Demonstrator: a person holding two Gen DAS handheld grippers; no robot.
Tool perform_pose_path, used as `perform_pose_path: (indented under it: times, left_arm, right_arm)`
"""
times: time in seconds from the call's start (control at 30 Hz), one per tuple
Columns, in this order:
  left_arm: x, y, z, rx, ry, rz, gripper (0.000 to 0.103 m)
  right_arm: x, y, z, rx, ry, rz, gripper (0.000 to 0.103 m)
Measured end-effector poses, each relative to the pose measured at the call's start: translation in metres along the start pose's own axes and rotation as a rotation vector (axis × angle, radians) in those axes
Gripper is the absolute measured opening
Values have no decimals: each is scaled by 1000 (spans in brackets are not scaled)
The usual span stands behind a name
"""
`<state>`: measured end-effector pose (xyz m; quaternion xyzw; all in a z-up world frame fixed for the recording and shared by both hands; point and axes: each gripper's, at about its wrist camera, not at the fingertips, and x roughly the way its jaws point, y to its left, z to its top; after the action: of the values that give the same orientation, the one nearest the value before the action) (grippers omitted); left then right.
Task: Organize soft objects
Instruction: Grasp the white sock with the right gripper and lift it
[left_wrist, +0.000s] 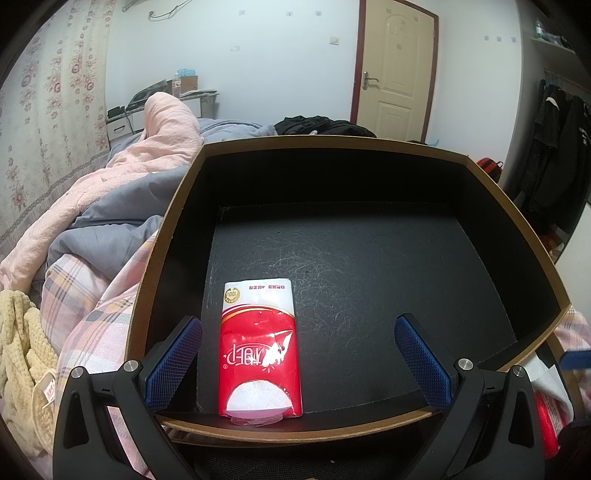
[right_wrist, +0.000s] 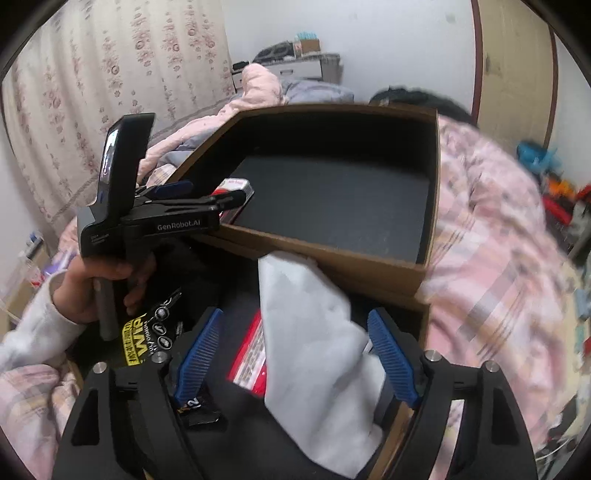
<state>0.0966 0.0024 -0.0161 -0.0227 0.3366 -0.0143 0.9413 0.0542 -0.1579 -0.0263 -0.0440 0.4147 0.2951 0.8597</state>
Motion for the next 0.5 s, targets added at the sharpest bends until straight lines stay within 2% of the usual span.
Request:
perform_pose_path:
  times: [0.07, 0.1, 0.13, 0.17, 0.2, 0.23, 0.27, 0.3, 0.5]
  left_arm:
    - [0, 0, 0, 0, 0, 0, 103]
    - [0, 0, 0, 0, 0, 0, 103]
    - [0, 0, 0, 0, 0, 0, 103]
    - [0, 0, 0, 0, 0, 0, 103]
    - [0, 0, 0, 0, 0, 0, 103]
    - [0, 0, 0, 0, 0, 0, 103]
    - [0, 0, 0, 0, 0, 0, 103]
    - [0, 0, 0, 0, 0, 0, 103]
    - [0, 0, 0, 0, 0, 0, 103]
  right_arm:
    - [8, -10, -2, 58, 31, 57, 79]
    - [10, -12, -3, 71, 38, 76, 74]
    - [12, -14, -4, 81, 47, 97, 67]
    - [14, -16, -4, 91, 57, 119, 48]
    - [13, -16, -4, 98, 56, 136, 37]
    - [11, -16, -3, 104, 47, 152, 32]
    - [9, -16, -3, 105, 41, 159, 23]
    - [8, -14, -3, 101, 35, 162, 19]
    - [-9, -6, -1, 92, -48, 160, 13]
